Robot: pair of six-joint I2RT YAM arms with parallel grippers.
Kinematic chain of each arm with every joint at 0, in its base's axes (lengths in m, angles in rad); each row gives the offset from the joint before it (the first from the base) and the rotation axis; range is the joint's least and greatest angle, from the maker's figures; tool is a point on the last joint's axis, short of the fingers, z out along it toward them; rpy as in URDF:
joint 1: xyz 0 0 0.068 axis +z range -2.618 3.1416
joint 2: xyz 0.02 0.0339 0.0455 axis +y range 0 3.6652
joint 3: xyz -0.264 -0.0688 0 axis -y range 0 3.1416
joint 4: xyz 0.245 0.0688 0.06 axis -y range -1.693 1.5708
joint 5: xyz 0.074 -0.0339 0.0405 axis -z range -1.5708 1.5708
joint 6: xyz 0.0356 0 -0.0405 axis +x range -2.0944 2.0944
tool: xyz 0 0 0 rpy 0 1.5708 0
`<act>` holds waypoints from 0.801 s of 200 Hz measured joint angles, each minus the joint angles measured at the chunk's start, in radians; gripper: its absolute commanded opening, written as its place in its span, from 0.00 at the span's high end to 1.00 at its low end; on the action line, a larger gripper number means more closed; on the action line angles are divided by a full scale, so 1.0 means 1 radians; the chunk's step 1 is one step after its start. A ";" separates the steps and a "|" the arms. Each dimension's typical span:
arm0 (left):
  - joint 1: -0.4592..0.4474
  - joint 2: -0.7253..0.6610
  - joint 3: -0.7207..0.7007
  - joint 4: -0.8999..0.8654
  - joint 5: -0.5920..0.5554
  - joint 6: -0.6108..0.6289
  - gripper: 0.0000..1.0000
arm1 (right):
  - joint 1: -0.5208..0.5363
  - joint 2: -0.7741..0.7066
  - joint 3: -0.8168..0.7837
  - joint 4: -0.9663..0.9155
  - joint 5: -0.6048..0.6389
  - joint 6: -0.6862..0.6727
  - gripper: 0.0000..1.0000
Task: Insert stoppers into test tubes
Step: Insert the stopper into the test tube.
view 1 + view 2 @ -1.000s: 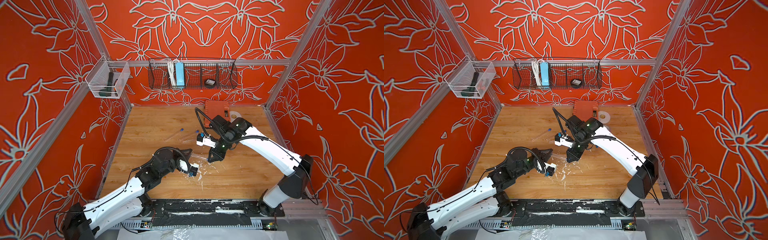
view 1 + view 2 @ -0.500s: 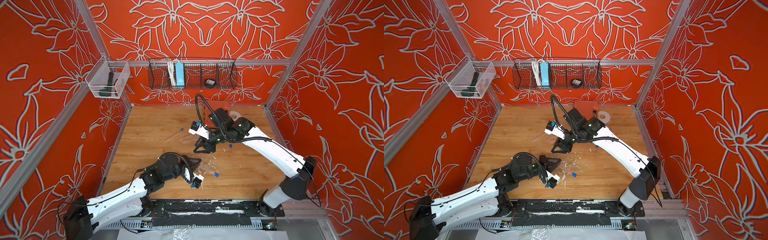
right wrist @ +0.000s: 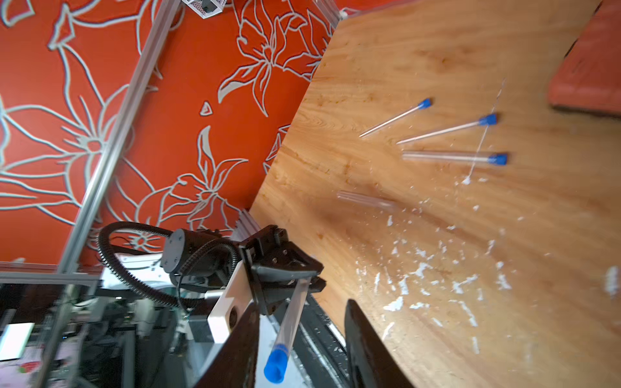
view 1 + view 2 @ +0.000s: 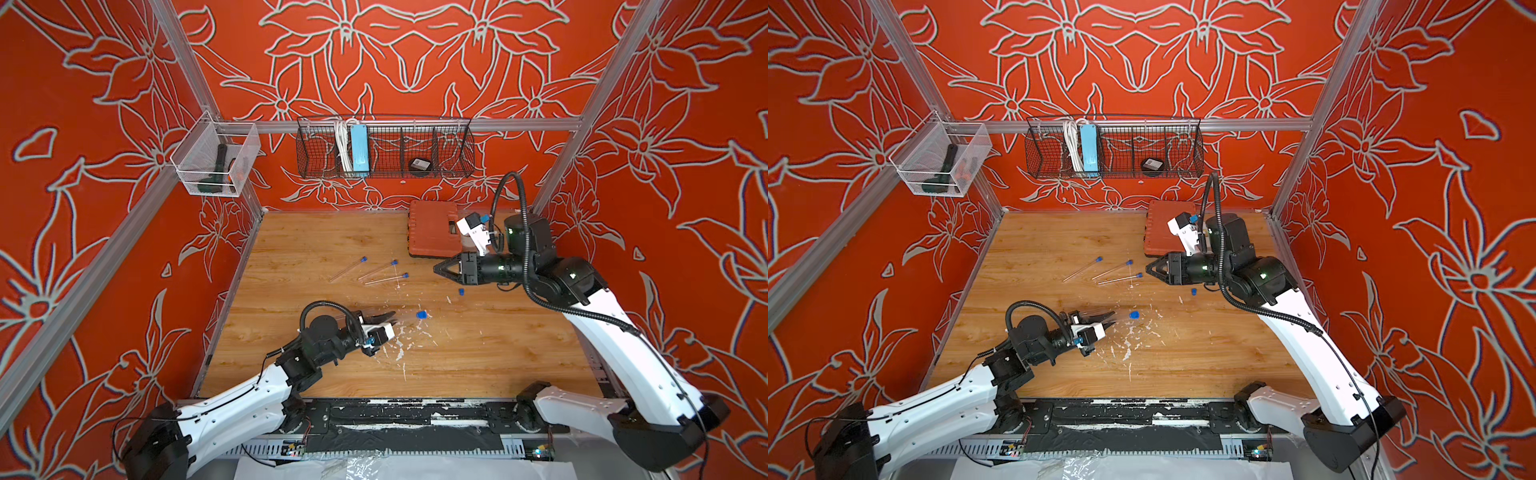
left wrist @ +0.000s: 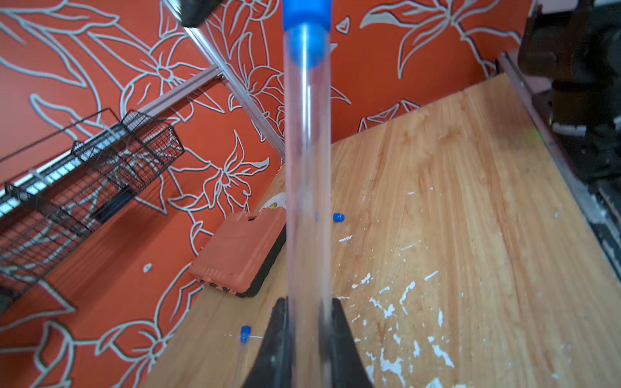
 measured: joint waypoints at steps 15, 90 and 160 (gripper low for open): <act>0.000 0.002 -0.019 0.058 -0.003 -0.100 1.00 | 0.000 -0.003 -0.047 0.042 -0.061 0.118 0.57; 0.001 0.037 -0.023 0.198 0.007 -0.312 1.00 | 0.038 0.019 -0.054 0.075 -0.250 0.248 0.60; 0.001 0.039 -0.023 0.218 0.023 -0.343 1.00 | 0.097 0.049 -0.054 0.170 -0.277 0.305 0.66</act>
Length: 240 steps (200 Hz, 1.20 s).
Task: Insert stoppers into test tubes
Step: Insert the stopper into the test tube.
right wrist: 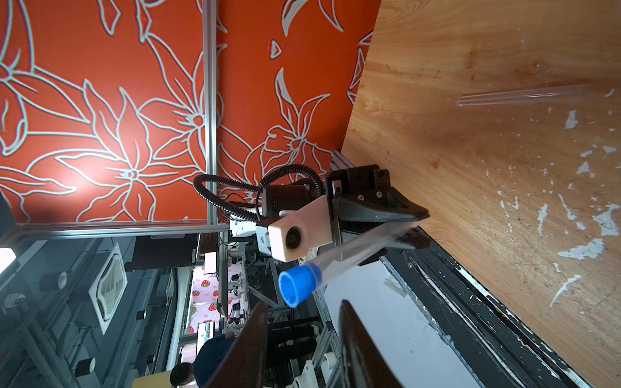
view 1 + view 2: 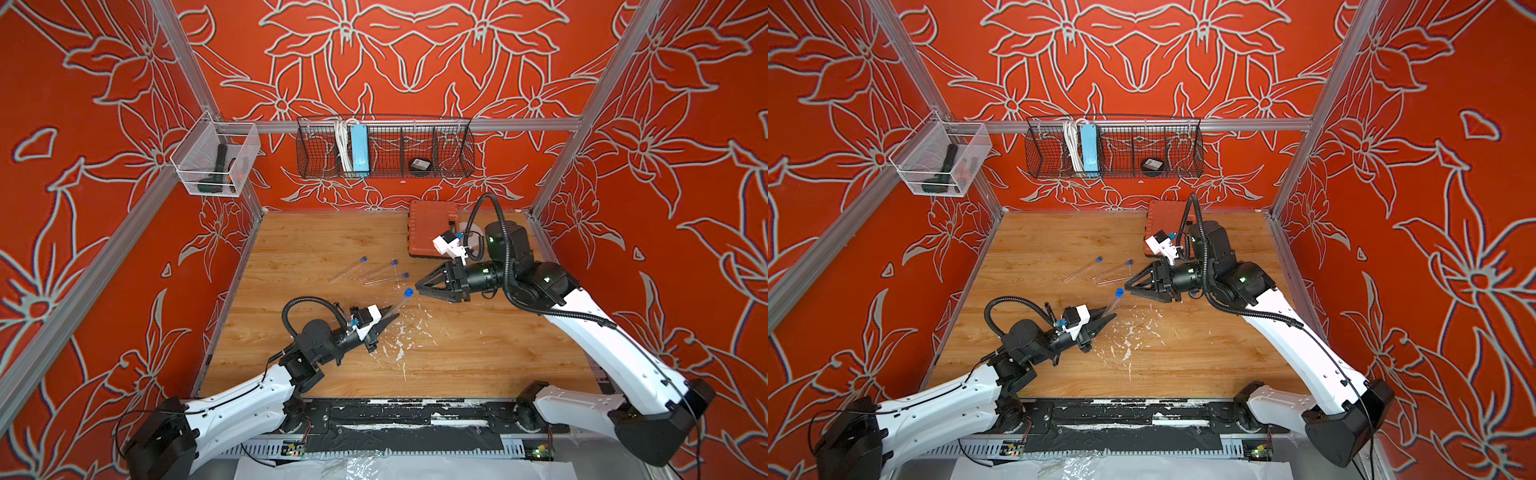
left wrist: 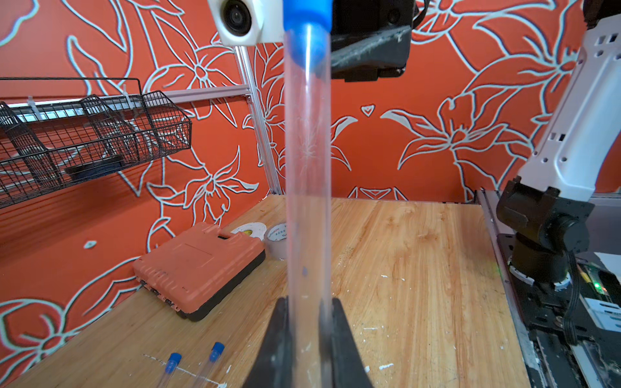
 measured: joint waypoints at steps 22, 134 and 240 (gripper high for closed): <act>0.000 0.000 0.000 0.003 0.005 -0.004 1.00 | 0.016 0.013 0.000 0.015 -0.003 0.010 0.69; 0.003 0.020 0.019 0.022 0.032 -0.032 1.00 | 0.041 0.029 0.000 0.062 -0.003 0.018 0.80; 0.006 0.046 0.101 -0.106 0.041 -0.077 1.00 | 0.035 0.038 -0.005 0.074 0.019 -0.086 0.83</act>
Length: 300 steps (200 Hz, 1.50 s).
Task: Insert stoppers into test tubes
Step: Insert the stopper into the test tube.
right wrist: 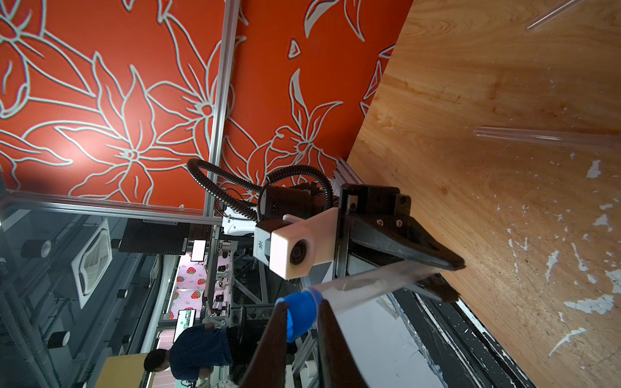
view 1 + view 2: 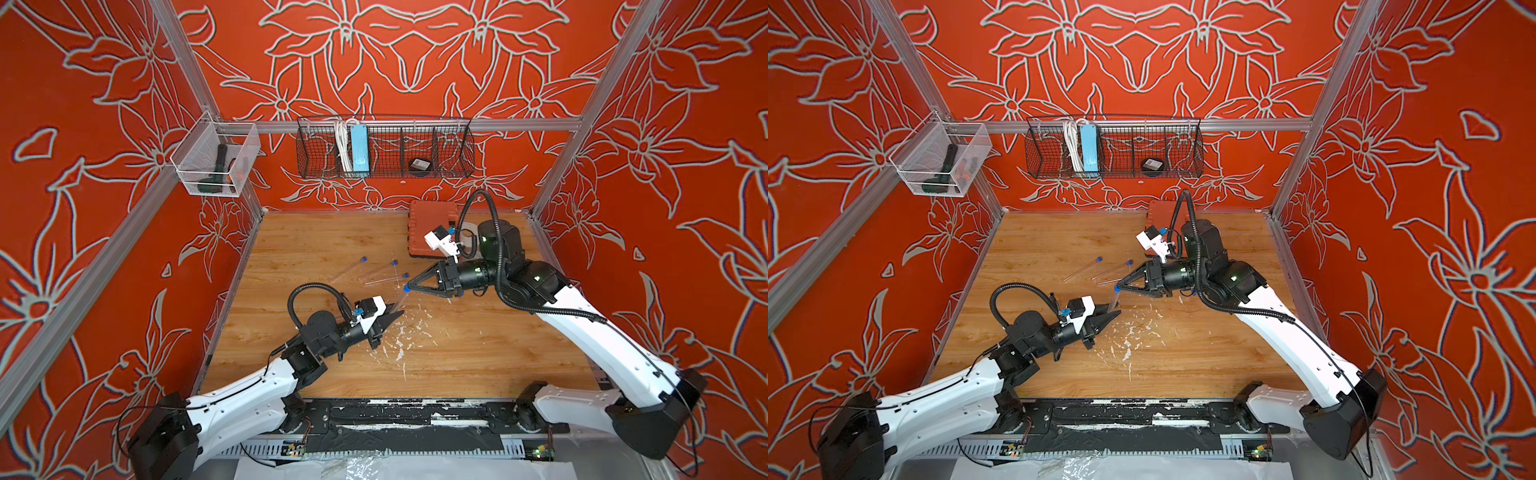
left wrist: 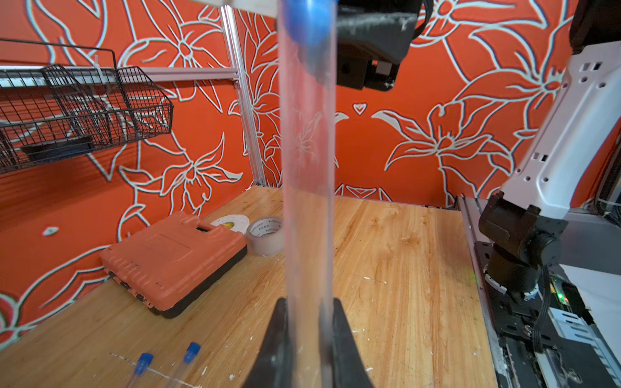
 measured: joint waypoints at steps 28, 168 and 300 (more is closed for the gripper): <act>0.000 0.000 0.020 -0.069 0.000 0.013 1.00 | 0.000 0.012 0.005 -0.042 0.020 -0.052 0.83; 0.000 0.007 0.084 -0.303 -0.023 0.098 1.00 | 0.000 0.079 0.070 -0.237 0.079 -0.234 0.83; 0.000 0.038 0.099 -0.369 -0.051 0.098 1.00 | 0.000 0.122 0.072 -0.274 0.108 -0.307 0.83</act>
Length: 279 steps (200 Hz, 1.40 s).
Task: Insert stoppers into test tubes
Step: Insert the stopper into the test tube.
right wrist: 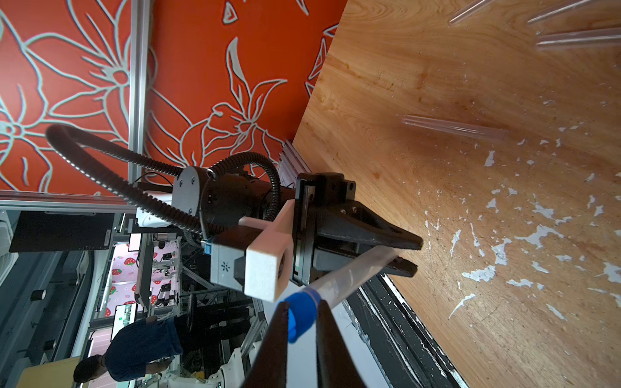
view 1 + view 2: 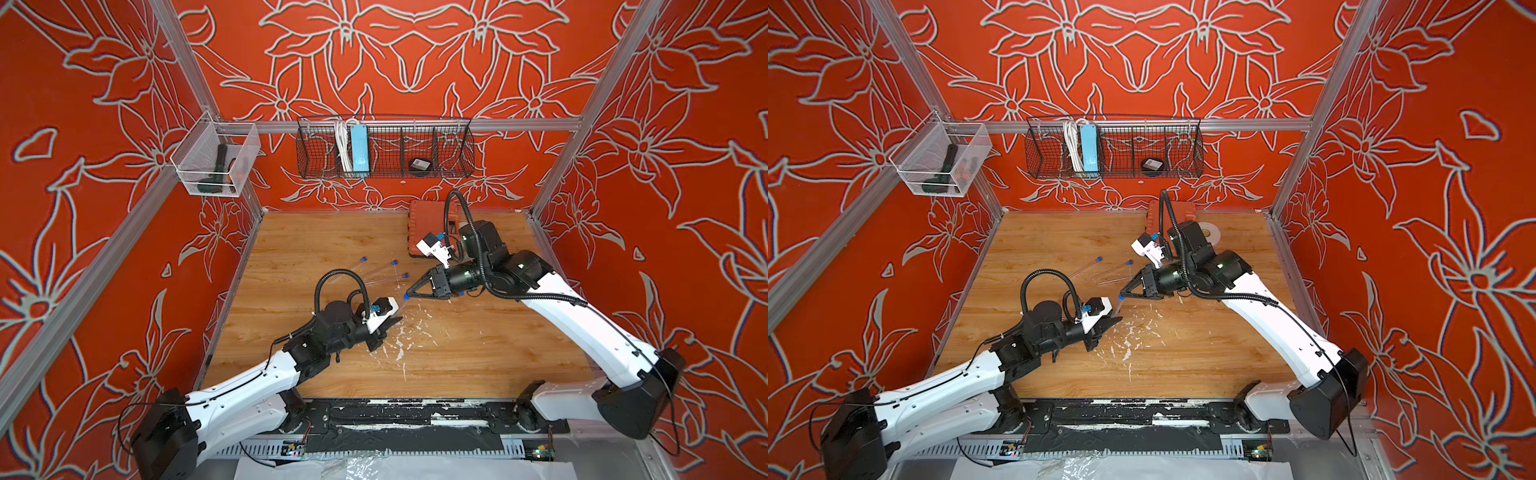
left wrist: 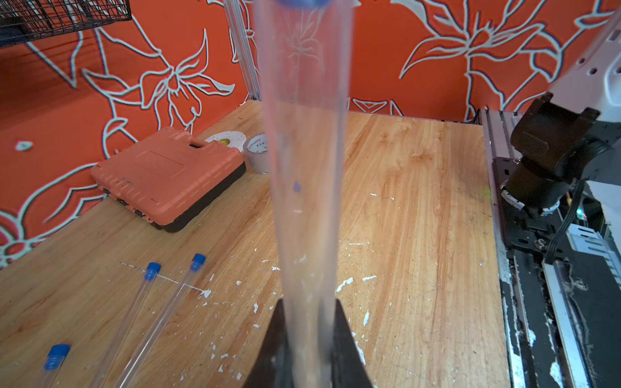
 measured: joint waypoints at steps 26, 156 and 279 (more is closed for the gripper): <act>0.000 0.000 0.000 -0.024 -0.005 0.001 1.00 | 0.000 0.005 -0.011 -0.005 0.013 -0.012 0.84; 0.000 0.006 0.000 -0.092 -0.031 0.015 1.00 | 0.011 0.031 -0.039 0.002 0.034 -0.026 0.84; 0.000 0.007 0.001 -0.163 -0.047 0.019 1.00 | 0.021 0.063 -0.038 -0.021 0.071 -0.055 0.82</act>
